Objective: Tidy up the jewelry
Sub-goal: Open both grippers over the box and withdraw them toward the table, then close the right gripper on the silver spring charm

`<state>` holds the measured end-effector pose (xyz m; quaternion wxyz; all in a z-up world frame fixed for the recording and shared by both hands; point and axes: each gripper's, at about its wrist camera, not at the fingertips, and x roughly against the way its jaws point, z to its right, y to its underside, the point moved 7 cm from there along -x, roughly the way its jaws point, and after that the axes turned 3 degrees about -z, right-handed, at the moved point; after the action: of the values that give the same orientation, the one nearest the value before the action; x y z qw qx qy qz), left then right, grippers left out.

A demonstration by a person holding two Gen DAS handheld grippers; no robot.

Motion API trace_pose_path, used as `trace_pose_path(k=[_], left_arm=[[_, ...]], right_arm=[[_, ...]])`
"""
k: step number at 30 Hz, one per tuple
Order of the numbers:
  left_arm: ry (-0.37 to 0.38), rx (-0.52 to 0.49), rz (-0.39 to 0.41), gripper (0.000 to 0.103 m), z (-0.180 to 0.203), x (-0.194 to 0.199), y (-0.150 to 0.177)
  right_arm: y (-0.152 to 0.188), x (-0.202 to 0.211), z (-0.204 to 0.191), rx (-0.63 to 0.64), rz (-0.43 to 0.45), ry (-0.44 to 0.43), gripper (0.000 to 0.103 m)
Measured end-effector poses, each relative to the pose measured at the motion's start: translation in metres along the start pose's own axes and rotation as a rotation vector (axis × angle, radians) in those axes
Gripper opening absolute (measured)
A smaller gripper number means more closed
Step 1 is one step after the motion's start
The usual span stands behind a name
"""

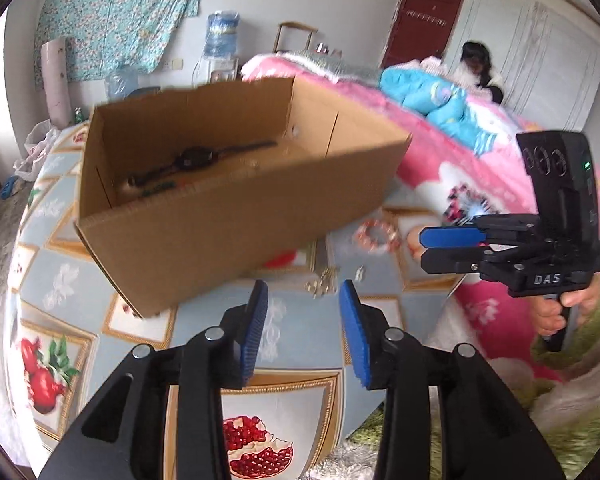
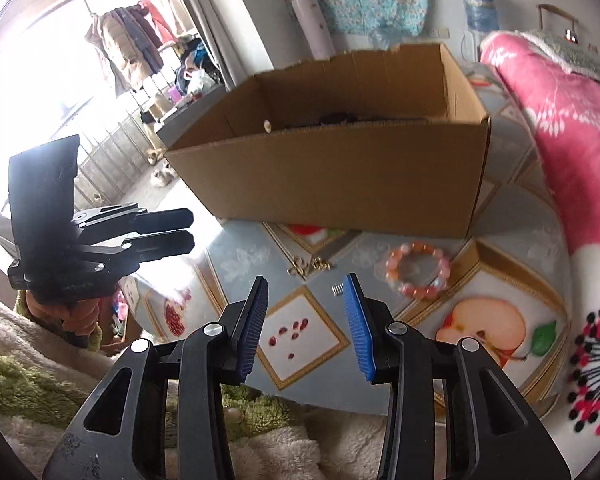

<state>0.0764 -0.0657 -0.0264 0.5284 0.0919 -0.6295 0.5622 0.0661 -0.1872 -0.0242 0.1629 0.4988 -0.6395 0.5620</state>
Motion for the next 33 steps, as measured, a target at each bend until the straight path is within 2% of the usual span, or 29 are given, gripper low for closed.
trace_pose_path(k=[5,11,20,33], left_arm=[[-0.051,-0.038,-0.051,0.036,0.008,-0.039,0.013],[-0.059,-0.101,-0.076,0.036,0.015,-0.060,0.017],[-0.059,-0.125,-0.085,0.036,0.017,-0.068,0.019],[-0.069,-0.144,-0.095,0.036,0.020,-0.074,0.021]], right_arm=[[0.003,-0.026,0.000,0.065,-0.071,0.036,0.038],[0.003,-0.040,0.003,0.124,-0.102,0.065,0.038],[0.005,-0.053,0.003,0.176,-0.122,0.086,0.038],[-0.001,-0.080,-0.007,0.280,-0.133,0.153,0.030]])
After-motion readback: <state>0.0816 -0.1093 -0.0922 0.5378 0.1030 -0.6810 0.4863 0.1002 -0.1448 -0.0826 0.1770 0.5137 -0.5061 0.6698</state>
